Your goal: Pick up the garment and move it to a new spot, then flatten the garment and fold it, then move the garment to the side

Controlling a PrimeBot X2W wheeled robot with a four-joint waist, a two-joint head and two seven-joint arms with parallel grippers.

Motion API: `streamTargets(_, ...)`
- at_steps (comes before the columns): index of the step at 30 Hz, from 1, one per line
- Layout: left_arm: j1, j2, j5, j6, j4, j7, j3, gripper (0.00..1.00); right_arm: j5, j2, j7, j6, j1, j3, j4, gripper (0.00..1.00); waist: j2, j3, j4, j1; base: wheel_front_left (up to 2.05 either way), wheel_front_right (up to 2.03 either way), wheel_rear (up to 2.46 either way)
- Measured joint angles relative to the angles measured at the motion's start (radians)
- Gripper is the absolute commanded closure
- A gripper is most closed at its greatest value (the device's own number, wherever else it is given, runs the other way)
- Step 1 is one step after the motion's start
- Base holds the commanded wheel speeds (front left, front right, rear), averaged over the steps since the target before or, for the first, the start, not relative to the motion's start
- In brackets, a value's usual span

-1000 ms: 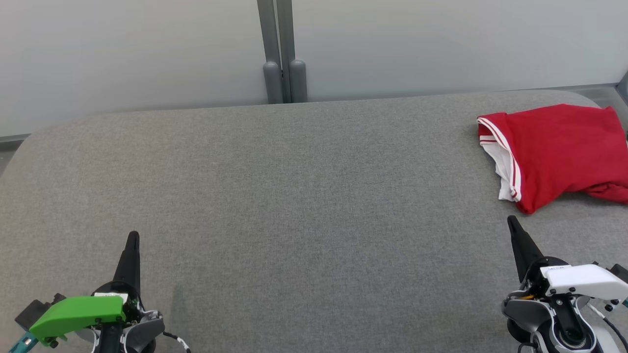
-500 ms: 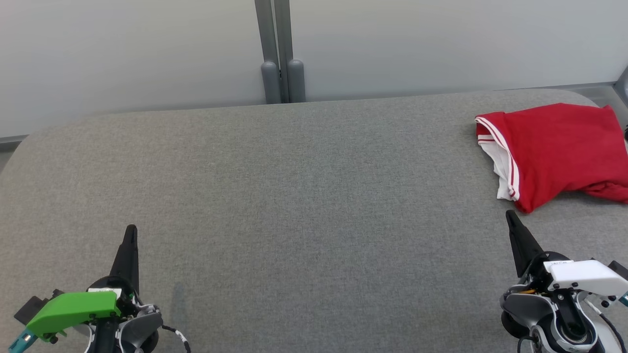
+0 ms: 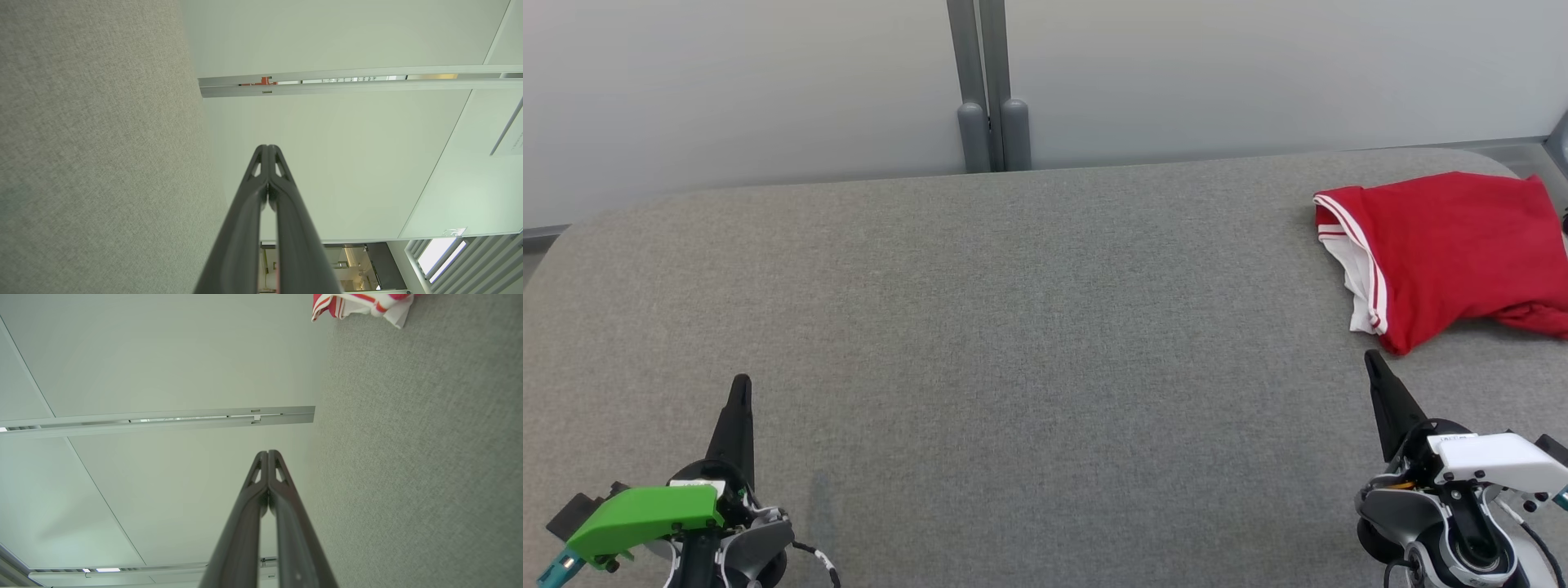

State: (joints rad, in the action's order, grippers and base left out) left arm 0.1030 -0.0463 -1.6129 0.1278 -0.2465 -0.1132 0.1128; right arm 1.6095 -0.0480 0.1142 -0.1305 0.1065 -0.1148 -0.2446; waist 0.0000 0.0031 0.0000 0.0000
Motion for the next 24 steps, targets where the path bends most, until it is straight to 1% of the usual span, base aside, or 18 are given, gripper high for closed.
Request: streamTargets(24, 0.0, 0.0, 0.0, 0.0, 0.0, 0.0, 0.0, 1.0, 0.0, 0.0, 0.0, 0.0, 0.0, 0.0, 0.0, 1.0, 0.0, 0.0, 0.0, 0.0, 0.0, 0.0, 0.0)
